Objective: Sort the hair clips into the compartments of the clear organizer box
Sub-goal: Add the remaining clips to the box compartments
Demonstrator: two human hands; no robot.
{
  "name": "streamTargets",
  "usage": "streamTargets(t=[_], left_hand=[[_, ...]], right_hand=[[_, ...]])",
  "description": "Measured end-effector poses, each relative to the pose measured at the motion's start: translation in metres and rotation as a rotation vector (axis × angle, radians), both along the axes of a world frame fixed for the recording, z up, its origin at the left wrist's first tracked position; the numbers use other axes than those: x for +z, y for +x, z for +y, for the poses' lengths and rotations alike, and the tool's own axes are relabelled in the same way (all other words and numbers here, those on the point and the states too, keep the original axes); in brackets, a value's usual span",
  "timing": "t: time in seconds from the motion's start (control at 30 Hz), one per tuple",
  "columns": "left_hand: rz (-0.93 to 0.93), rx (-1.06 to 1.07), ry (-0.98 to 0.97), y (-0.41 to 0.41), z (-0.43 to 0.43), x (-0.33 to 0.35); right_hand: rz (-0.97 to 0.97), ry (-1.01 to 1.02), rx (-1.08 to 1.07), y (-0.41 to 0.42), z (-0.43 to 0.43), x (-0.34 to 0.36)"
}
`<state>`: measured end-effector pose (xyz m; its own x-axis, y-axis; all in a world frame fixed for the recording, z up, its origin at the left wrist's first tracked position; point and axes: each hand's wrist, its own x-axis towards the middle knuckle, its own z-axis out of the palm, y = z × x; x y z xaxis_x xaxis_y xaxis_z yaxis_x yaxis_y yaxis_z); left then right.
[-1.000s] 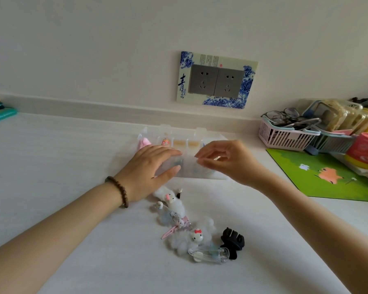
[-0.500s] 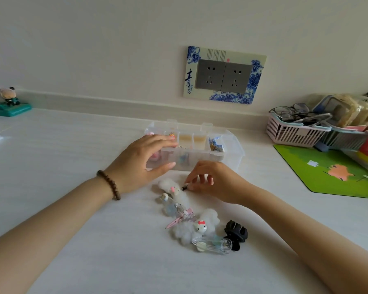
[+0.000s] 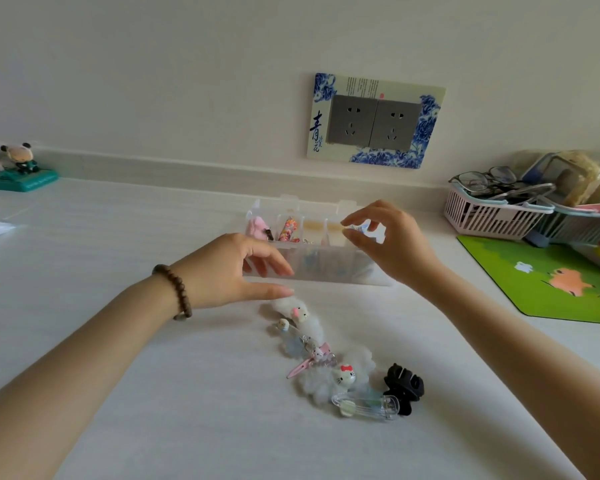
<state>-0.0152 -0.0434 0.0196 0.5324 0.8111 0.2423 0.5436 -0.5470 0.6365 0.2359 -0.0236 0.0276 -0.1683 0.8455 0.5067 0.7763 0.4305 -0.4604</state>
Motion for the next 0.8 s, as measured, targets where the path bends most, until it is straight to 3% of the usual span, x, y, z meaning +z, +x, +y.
streamTargets(t=[0.1, 0.23, 0.43, 0.63, 0.7, 0.8], left_hand=[[0.013, -0.023, -0.056, -0.003, -0.003, 0.005], [0.049, -0.100, -0.154, 0.000, -0.011, 0.010], [0.227, -0.114, -0.202, 0.010, -0.018, 0.000], [0.272, -0.101, -0.186, 0.011, -0.016, -0.005], [0.215, -0.098, -0.178, 0.009, -0.016, -0.002], [0.001, -0.013, -0.065, 0.008, -0.012, 0.003]], right_hand=[[0.124, -0.151, 0.201, -0.011, -0.030, 0.004], [-0.057, -0.533, 0.401, -0.025, -0.061, -0.003], [-0.141, -0.562, 0.323, -0.033, -0.068, -0.015], [-0.156, -0.554, 0.289, -0.037, -0.071, -0.017], [-0.067, -0.594, 0.311, -0.035, -0.068, -0.016], [0.260, -0.651, 0.345, -0.029, -0.060, -0.007]])
